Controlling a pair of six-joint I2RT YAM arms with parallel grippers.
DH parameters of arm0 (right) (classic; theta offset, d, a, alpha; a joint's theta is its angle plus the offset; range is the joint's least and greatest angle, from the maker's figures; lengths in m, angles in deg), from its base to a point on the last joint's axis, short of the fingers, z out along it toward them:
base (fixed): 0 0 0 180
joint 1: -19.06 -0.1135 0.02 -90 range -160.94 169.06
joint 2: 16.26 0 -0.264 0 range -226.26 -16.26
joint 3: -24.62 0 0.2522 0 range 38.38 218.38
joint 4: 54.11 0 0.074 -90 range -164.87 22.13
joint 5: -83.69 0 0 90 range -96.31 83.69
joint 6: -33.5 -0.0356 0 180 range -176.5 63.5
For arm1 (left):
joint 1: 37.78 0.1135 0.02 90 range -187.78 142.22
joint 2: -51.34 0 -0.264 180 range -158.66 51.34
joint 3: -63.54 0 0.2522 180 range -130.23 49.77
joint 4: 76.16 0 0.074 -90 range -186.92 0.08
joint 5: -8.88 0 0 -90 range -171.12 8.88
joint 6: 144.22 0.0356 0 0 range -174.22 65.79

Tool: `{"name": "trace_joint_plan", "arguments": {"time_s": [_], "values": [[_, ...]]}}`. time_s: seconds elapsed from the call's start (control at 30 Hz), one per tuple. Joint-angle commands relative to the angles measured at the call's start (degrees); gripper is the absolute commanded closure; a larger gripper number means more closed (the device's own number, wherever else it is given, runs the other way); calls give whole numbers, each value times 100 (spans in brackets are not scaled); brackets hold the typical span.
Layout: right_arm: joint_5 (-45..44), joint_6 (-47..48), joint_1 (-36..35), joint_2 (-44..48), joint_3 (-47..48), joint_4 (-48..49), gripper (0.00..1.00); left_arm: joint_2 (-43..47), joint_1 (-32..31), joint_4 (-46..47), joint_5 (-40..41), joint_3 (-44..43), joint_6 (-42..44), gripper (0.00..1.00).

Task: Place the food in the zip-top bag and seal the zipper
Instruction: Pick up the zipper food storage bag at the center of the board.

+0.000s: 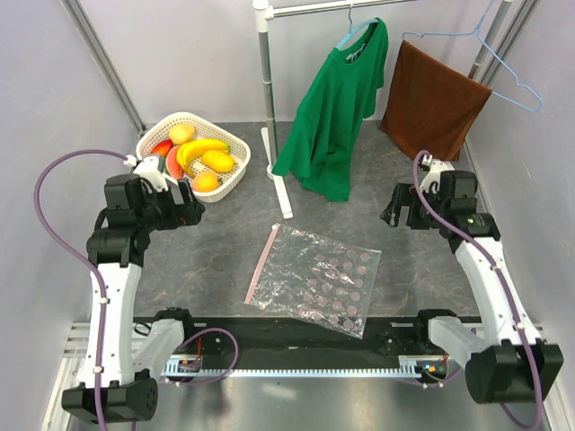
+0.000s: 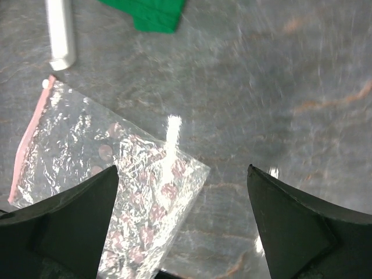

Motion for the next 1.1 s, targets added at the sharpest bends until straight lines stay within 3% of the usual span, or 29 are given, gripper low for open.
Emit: {"name": "trace_joint_plan", "arguments": {"time_s": [0.0, 0.37, 0.63, 0.8, 1.07], "values": [[-428, -822, 21, -461, 369, -606, 2, -231, 38, 279, 264, -306, -242, 0], [-552, -1788, 170, -496, -395, -1503, 3, -609, 29, 314, 159, -517, -445, 0], [-33, -2518, 135, -400, -1413, -1917, 11, -872, 29, 305, 194, -667, -524, 0], [178, -2685, 82, -268, -1933, -1374, 19, -978, 29, 358, 159, -632, -533, 0], [415, -2843, -365, -1023, -1995, -204, 26, -970, 29, 498, -516, -395, -313, 0]]}}
